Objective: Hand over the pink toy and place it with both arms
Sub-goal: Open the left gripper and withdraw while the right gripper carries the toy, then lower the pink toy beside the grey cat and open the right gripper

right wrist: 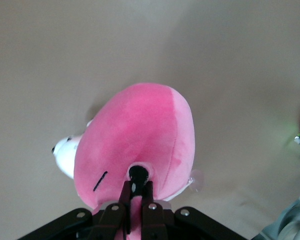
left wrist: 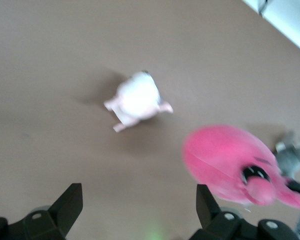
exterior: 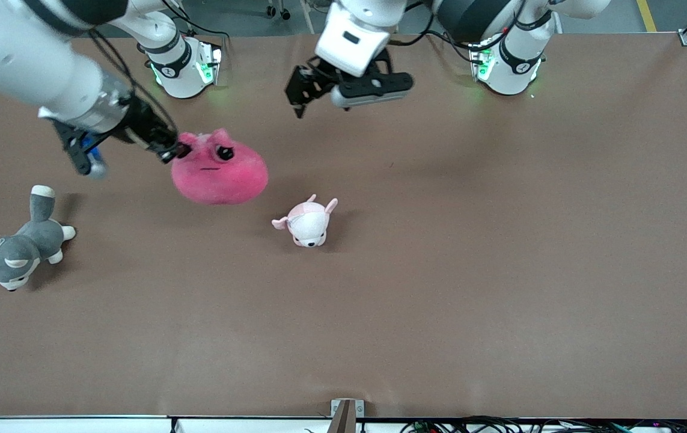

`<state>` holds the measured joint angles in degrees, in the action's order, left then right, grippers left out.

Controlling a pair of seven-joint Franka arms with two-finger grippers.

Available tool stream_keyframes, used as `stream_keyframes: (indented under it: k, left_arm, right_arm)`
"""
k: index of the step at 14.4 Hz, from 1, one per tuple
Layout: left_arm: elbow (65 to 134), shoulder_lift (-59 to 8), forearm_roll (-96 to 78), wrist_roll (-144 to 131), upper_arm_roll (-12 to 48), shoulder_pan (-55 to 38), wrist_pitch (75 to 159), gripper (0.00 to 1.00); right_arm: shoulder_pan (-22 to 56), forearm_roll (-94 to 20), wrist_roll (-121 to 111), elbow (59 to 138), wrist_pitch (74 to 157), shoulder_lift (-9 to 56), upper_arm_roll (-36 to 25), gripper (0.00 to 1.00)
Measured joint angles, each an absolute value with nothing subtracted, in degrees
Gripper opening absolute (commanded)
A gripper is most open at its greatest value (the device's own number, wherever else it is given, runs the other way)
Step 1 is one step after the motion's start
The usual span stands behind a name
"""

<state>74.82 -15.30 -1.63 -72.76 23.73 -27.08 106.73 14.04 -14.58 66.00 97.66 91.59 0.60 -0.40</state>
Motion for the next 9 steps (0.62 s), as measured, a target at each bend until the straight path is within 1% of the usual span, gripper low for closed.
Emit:
stream_keyframes:
  k: [3, 6, 9]
  left_arm:
    - [74.6, -11.5, -0.5, -65.2, 23.5, -20.3, 99.9, 1.00]
    - [74.4, -6.8, -0.4, -51.6, 23.3, -11.5, 90.3, 1.00]
    - [74.4, -3.1, -0.3, -36.0, 23.0, -2.3, 79.6, 1.00]
  right_arm:
    - [6.4, -14.6, 53.7, 103.2, 96.1, 1.6, -0.6, 0.01]
    - [-0.2, -14.6, 42.4, 109.0, 102.6, 3.8, -0.7, 0.02]
    - [-2.4, -14.6, 37.9, 112.5, 108.0, 6.6, -0.6, 0.02]
